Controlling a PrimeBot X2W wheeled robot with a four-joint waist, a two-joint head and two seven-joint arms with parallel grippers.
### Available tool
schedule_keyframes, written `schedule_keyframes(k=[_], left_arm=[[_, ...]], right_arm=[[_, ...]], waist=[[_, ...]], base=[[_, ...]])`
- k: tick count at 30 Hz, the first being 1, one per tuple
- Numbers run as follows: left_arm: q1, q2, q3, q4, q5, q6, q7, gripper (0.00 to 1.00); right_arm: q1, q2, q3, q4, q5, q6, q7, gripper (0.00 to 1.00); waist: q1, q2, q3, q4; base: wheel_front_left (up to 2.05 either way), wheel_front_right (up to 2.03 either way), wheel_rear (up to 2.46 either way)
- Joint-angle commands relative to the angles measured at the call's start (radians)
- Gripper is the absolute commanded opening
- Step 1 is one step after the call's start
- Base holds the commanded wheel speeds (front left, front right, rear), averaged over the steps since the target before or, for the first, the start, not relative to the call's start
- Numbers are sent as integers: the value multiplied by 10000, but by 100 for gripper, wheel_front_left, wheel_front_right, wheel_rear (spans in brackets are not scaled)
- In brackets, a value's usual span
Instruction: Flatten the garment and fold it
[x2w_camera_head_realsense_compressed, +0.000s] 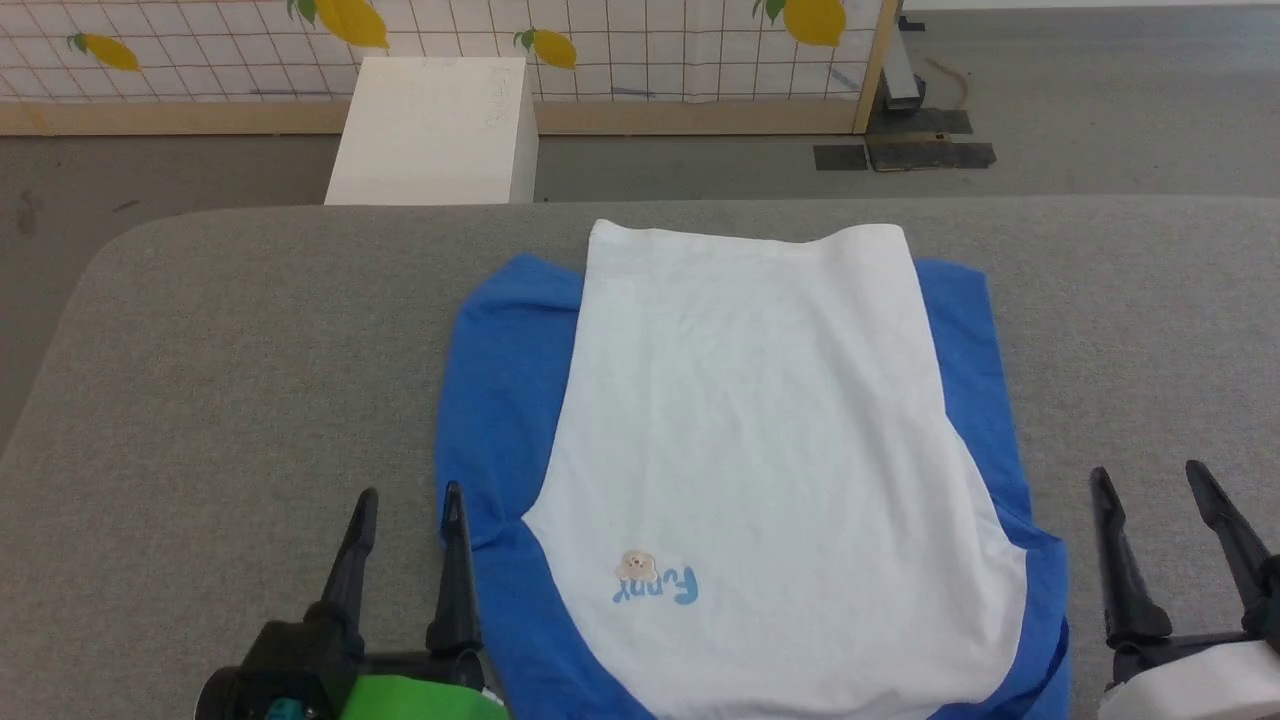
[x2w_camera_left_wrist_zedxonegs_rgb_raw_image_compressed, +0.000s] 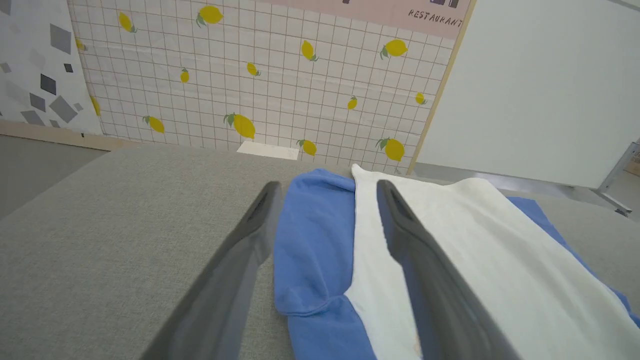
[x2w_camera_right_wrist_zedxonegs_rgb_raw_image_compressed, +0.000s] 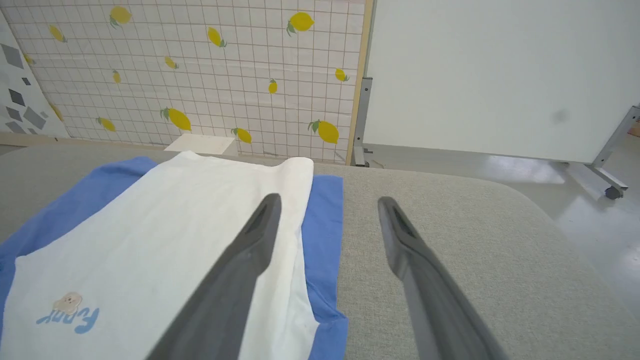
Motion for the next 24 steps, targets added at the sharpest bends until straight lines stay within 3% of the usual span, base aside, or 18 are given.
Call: schedule_keyframes(k=[1, 5, 13, 19, 24], left_arm=[[-72, -297, 120, -85, 558, 52, -69, 100], [240, -879, 384, 139, 1527, -272, -74, 100], [343, -1432, 1377, 220, 2289, -1158, -76, 100], [-1083, -706, 1636, 406, 2468, -2242, 27, 100], [-3308, -179, 1803, 604, 1643, -3173, 1764, 100]], right_arm=[[-146, 44, -37, 257, -255, -13, -564, 100], [-28, 71, -141, 1122, -518, -13, -1701, 100], [-159, 76, -29, 2048, -159, -13, -2474, 100], [-481, 76, -1, 1872, -245, -13, -2558, 100], [-819, 77, 92, 1613, -253, -13, -2615, 100]], waist=[[0, 0, -24, 30], [0, 0, -80, 93], [0, 0, 28, 64], [0, 0, 514, 88], [0, 0, 1206, 41]], base=[[0, 0, 0], [0, 0, 0], [0, 0, 0], [0, 0, 0], [0, 0, 0]])
